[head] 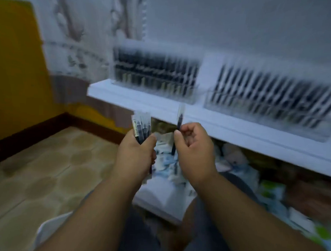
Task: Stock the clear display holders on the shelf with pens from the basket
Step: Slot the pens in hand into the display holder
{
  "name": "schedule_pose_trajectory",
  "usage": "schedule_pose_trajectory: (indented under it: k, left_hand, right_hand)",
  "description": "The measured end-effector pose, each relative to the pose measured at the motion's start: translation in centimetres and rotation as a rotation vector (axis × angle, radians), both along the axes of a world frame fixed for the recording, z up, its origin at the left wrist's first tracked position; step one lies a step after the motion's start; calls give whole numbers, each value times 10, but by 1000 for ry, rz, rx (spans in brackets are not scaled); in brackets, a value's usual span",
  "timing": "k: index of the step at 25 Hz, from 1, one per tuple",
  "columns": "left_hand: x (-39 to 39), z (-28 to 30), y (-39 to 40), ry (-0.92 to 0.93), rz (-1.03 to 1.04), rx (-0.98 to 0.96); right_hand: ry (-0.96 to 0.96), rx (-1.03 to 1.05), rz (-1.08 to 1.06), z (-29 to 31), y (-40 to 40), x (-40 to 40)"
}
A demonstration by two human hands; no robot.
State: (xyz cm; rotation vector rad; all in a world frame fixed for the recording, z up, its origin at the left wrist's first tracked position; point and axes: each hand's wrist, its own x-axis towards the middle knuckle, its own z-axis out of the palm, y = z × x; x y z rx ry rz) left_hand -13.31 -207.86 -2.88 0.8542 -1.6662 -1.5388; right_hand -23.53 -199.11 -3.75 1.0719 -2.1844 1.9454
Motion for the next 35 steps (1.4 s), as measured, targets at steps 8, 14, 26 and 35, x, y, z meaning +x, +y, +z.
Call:
schedule_pose_trajectory:
  k: [8, 14, 26, 35]
  left_hand:
    - [-104, 59, 62, 174, -371, -8]
    - [-166, 70, 106, 229, -542, 168]
    - [-212, 84, 140, 297, -573, 394]
    - [-209, 83, 148, 292, -597, 497]
  right_hand:
    - [89, -26, -389, 46, 93, -60]
    - [68, -104, -612, 63, 150, -108]
    - [225, 46, -765, 110, 182, -196]
    - [282, 612, -750, 119, 175, -199]
